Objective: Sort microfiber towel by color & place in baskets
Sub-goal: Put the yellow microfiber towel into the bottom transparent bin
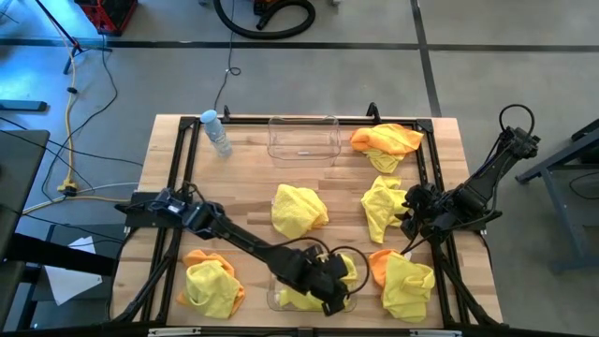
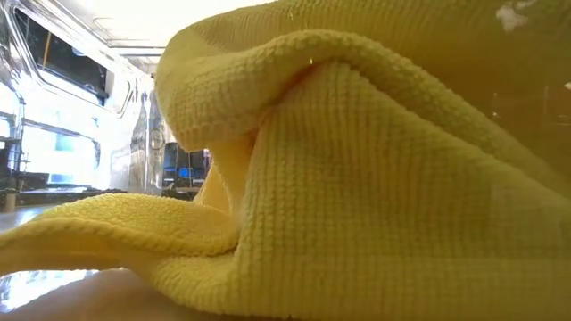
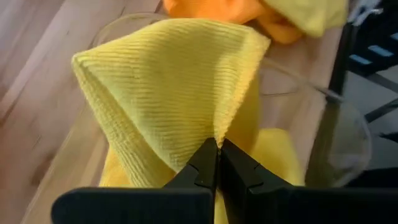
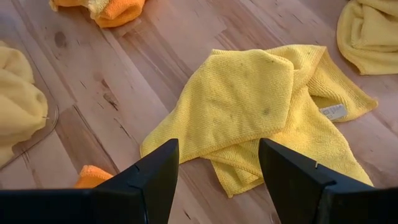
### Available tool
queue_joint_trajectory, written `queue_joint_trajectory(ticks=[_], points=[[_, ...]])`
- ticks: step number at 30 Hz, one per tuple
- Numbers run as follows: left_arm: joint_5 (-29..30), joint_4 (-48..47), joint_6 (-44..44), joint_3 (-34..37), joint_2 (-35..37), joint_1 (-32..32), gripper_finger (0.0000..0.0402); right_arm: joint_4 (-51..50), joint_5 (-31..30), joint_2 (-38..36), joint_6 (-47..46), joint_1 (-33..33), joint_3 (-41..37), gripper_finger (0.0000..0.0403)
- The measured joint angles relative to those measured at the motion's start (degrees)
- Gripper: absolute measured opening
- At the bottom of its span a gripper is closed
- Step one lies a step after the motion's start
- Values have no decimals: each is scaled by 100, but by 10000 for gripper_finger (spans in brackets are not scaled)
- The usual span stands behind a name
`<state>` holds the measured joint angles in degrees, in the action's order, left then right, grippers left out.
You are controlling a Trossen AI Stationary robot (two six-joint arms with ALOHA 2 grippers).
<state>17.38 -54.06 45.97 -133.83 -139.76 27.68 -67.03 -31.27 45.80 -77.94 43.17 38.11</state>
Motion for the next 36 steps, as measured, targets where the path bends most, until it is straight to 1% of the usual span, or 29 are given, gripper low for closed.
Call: queue_joint_trajectory(ticks=[4,7,12,15,19,22,25,29,33,36], points=[[-78,43,-41,-10,-200,-3,0,24,0,-2,-1,-1,0,216],[-318,165,-108,-6,-334,-32,0,27,1,-1,0,0,0,216],[-599,229,179,-6,-425,-78,10,35,24,-2,0,-1,0,216],[-646,302,193,-6,-415,-109,33,32,24,-2,0,0,0,216],[-817,410,144,-8,-372,-109,81,29,24,0,0,-2,0,216],[-832,378,189,-8,-370,-105,116,31,24,0,0,-2,0,216],[-883,351,202,-82,-370,-131,138,36,24,0,0,0,0,216],[-1212,224,249,-109,-222,-240,144,103,23,0,0,-1,0,216],[-1263,-122,272,-106,48,-325,139,190,22,0,0,-1,0,216],[-1313,-360,44,-106,235,-380,136,345,-28,0,-7,-1,0,216]])
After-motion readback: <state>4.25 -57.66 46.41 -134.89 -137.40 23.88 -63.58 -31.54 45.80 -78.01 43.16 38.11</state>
